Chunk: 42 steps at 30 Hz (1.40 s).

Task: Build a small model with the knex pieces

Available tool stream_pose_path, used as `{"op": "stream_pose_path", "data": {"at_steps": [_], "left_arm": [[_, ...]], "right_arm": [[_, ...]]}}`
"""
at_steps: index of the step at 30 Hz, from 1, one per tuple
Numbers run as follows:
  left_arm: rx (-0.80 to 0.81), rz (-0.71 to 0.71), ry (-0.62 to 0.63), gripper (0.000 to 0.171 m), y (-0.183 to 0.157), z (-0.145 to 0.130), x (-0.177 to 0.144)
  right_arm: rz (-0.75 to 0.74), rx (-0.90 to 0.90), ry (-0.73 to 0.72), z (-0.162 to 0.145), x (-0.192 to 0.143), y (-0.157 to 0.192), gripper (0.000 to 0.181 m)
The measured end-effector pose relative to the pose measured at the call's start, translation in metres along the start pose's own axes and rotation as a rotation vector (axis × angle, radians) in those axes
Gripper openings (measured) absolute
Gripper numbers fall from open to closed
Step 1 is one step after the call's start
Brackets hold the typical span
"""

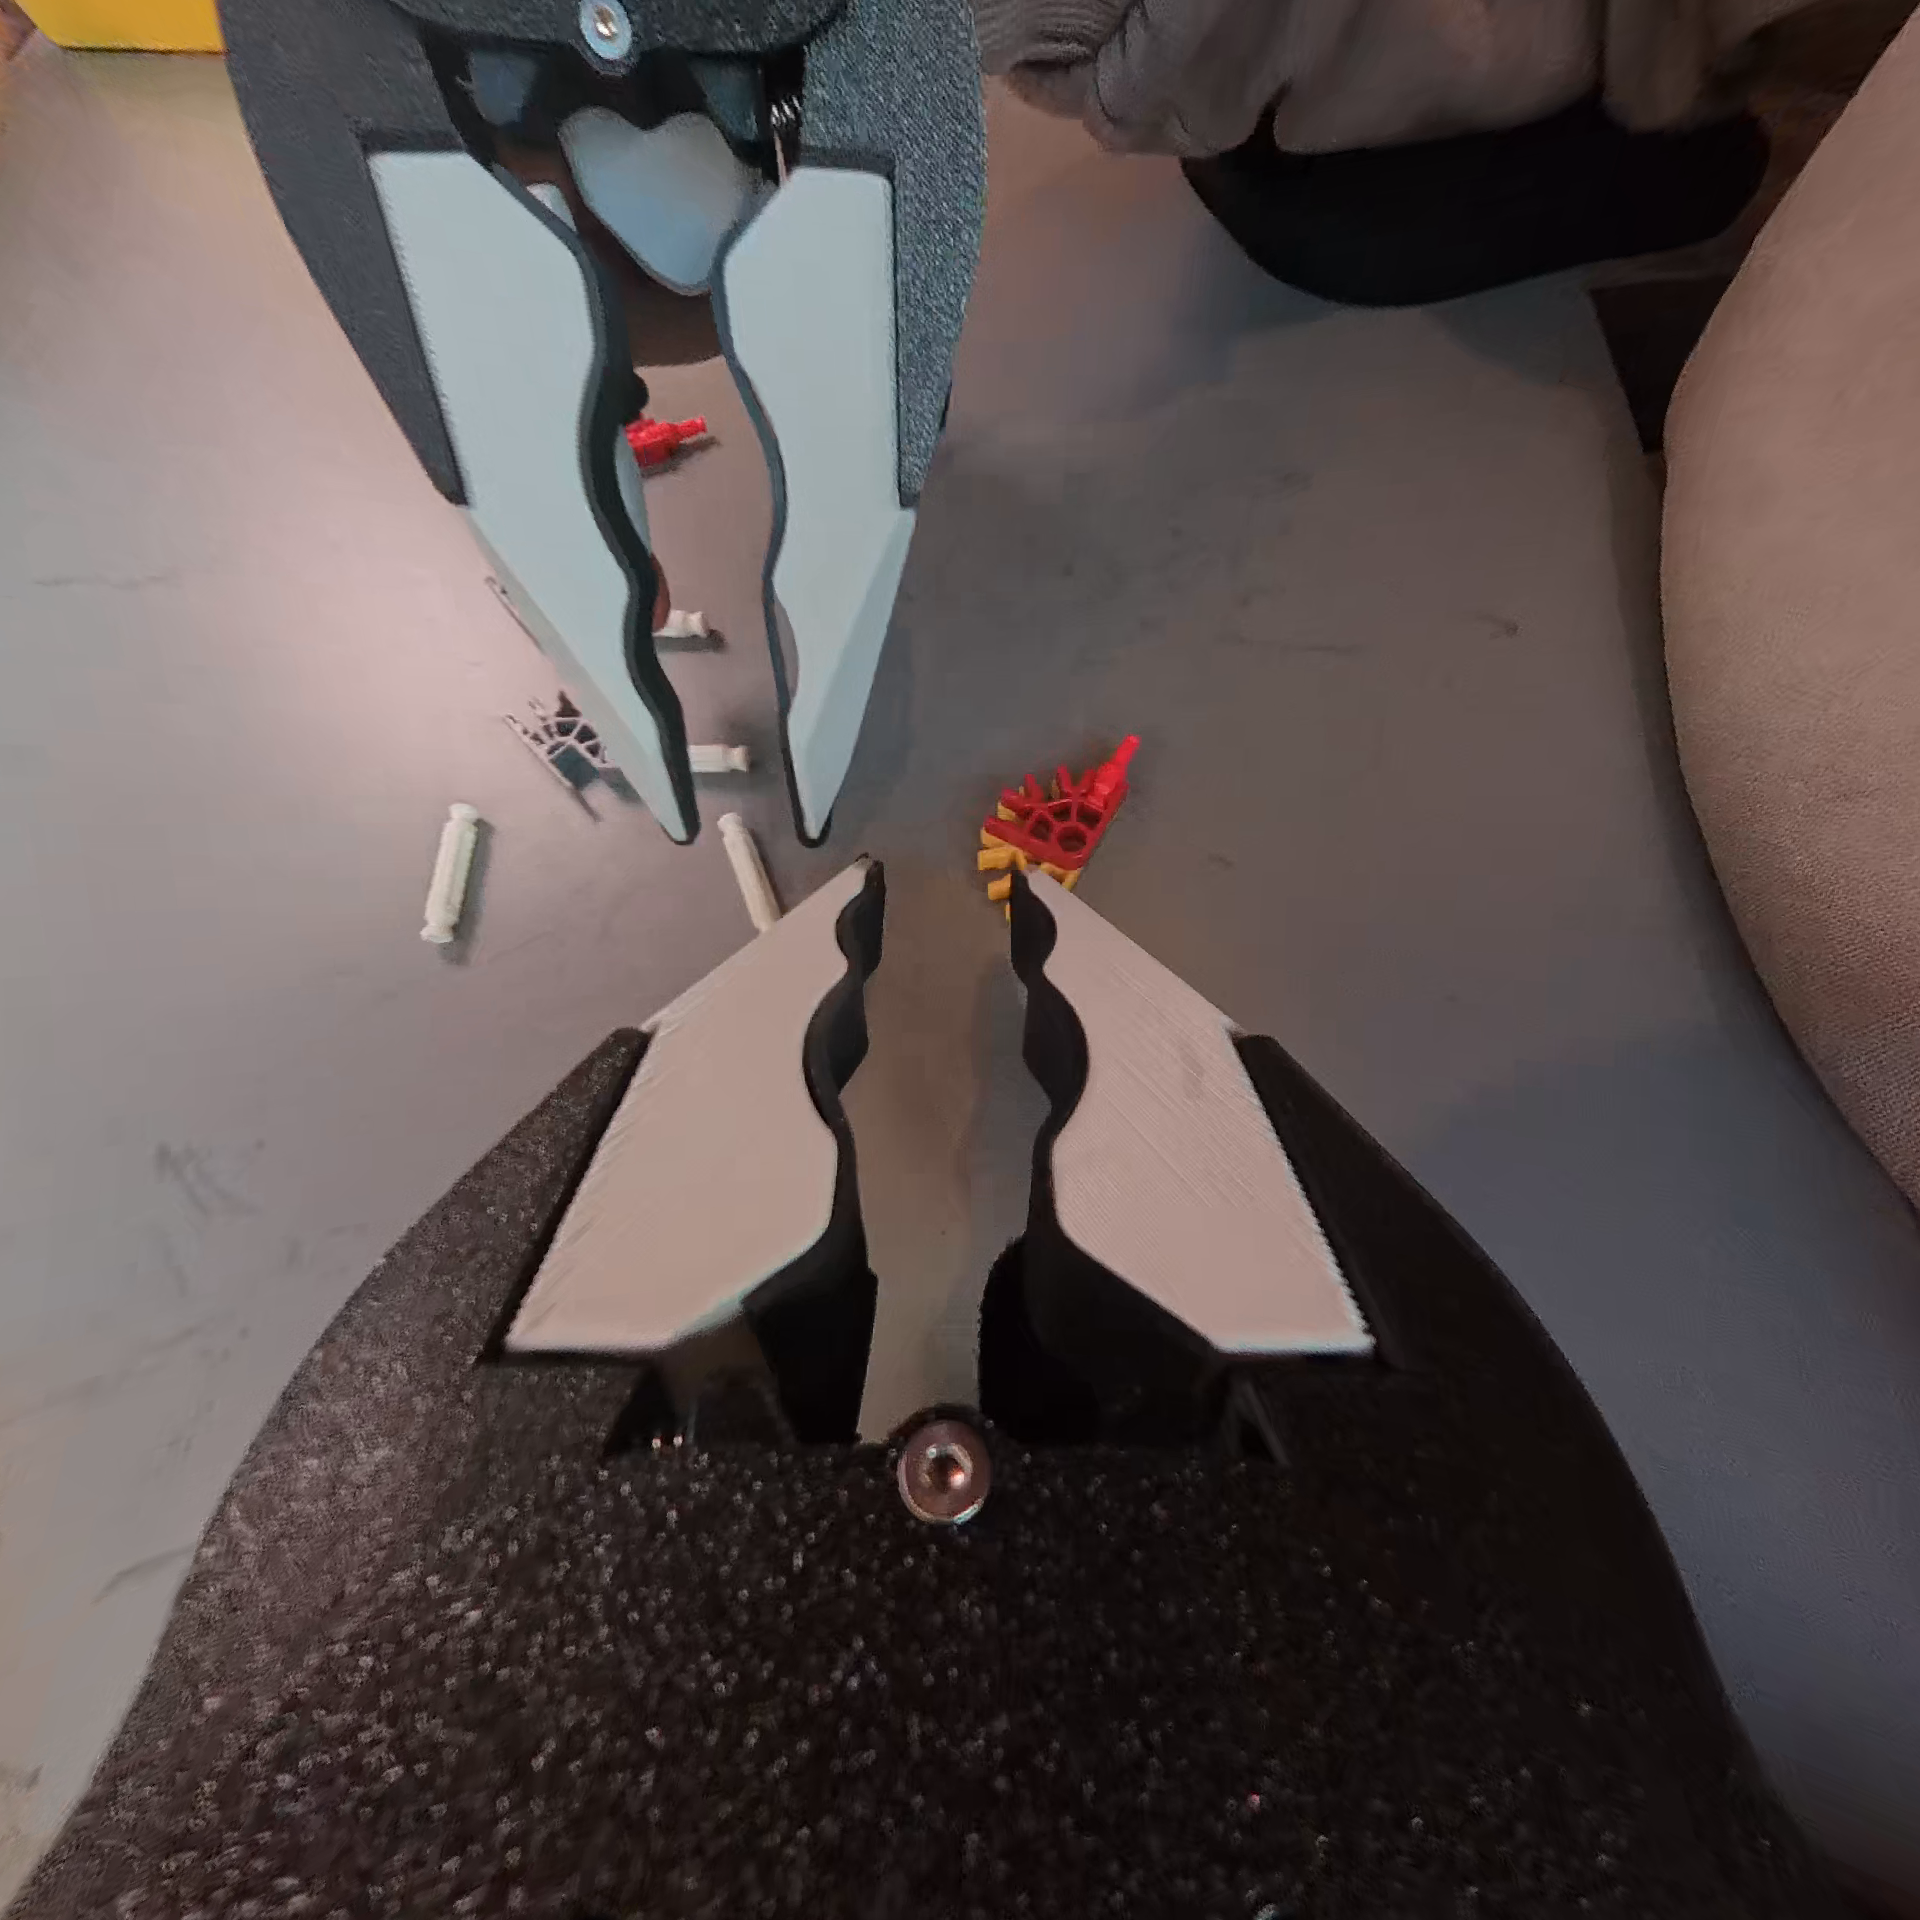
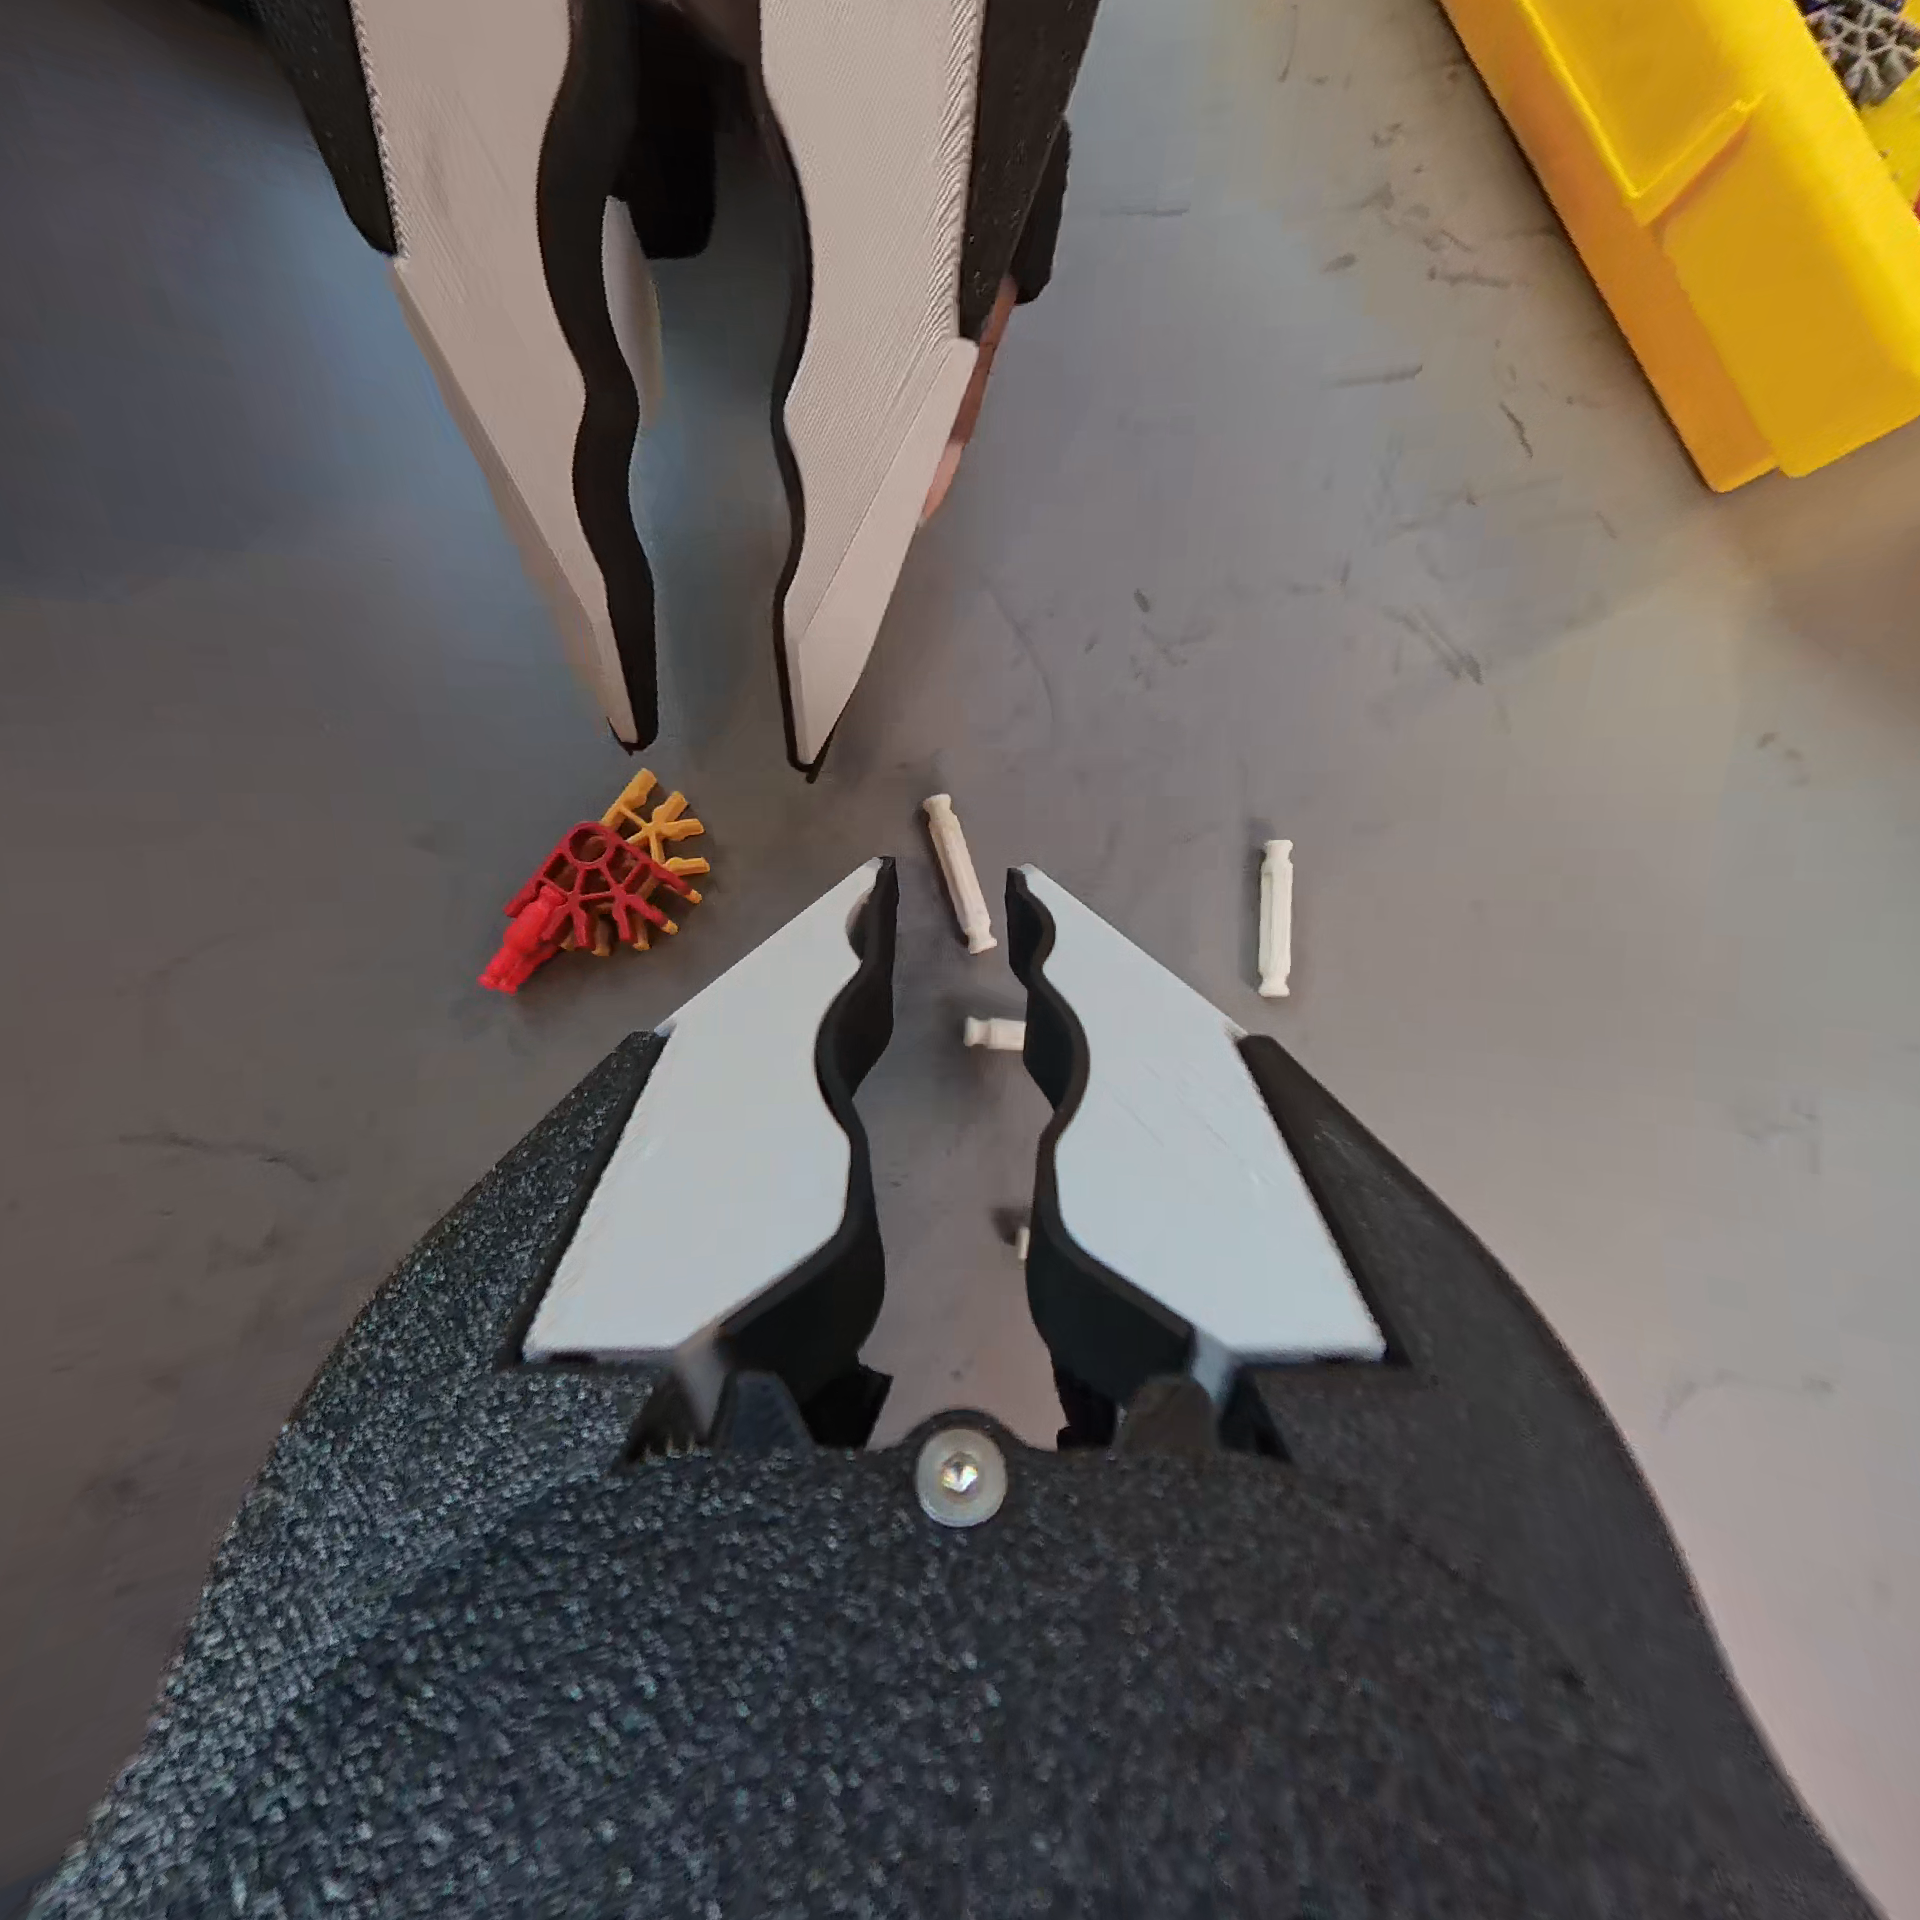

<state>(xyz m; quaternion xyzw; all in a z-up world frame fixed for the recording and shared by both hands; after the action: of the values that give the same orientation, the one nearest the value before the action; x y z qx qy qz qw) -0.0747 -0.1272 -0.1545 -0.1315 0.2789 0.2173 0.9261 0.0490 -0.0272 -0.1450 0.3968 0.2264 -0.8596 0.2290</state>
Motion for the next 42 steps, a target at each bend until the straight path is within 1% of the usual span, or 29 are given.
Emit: {"op": "stream_pose_path", "data": {"at_steps": [5,6,11,15,19,23,25,29,31,38,40,42], "left_arm": [[-0.031,0.029,0.000,0.024,0.008,-0.003,-0.004],[-0.032,0.029,0.002,0.024,0.008,-0.003,-0.004],[-0.027,0.032,0.006,0.023,0.008,-0.004,-0.002],[-0.021,0.031,-0.018,0.023,0.006,-0.001,-0.002],[0.001,0.000,-0.085,0.023,-0.003,0.008,-0.003],[0.041,-0.038,-0.147,0.020,-0.016,0.017,-0.001],[0.057,-0.044,-0.158,0.013,-0.020,0.019,0.000],[0.049,-0.037,-0.150,0.000,-0.020,0.019,0.004],[0.028,-0.055,-0.137,0.000,-0.020,0.019,0.005],[0.005,-0.047,-0.127,0.000,-0.017,0.017,0.008],[0.010,-0.053,-0.136,0.007,-0.018,0.017,0.008],[0.018,-0.060,-0.146,0.010,-0.019,0.018,0.008]], "right_arm": [[0.063,-0.005,0.070,0.001,0.015,-0.006,0.007],[0.081,0.003,0.055,0.002,0.015,-0.006,0.004],[0.089,-0.001,0.031,0.000,0.013,-0.001,0.003],[0.092,0.017,-0.100,-0.001,-0.003,0.008,0.004],[0.085,0.054,-0.271,0.002,-0.022,0.024,0.004],[0.063,0.081,-0.367,0.005,-0.032,0.045,0.004],[0.029,0.093,-0.374,0.003,-0.034,0.051,0.004],[0.019,0.119,-0.404,-0.001,-0.034,0.056,0.004],[0.026,0.126,-0.400,-0.002,-0.033,0.056,0.004],[0.012,0.133,-0.373,-0.007,-0.032,0.056,0.004],[0.008,0.137,-0.370,-0.009,-0.031,0.056,0.004],[0.005,0.142,-0.373,-0.009,-0.031,0.056,0.004]]}}
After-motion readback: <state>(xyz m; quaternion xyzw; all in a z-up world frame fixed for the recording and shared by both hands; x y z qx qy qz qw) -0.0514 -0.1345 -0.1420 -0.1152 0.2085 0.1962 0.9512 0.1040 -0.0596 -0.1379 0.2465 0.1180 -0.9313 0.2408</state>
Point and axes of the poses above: each gripper's, where its closed fingertips meet, x out along the fingers, z out of its top, y = z × x across the jaws, the point moved 10 cm from there along -x, back along the fingers, and after that the axes turned 10 degrees about -x, right-handed, at the moved point
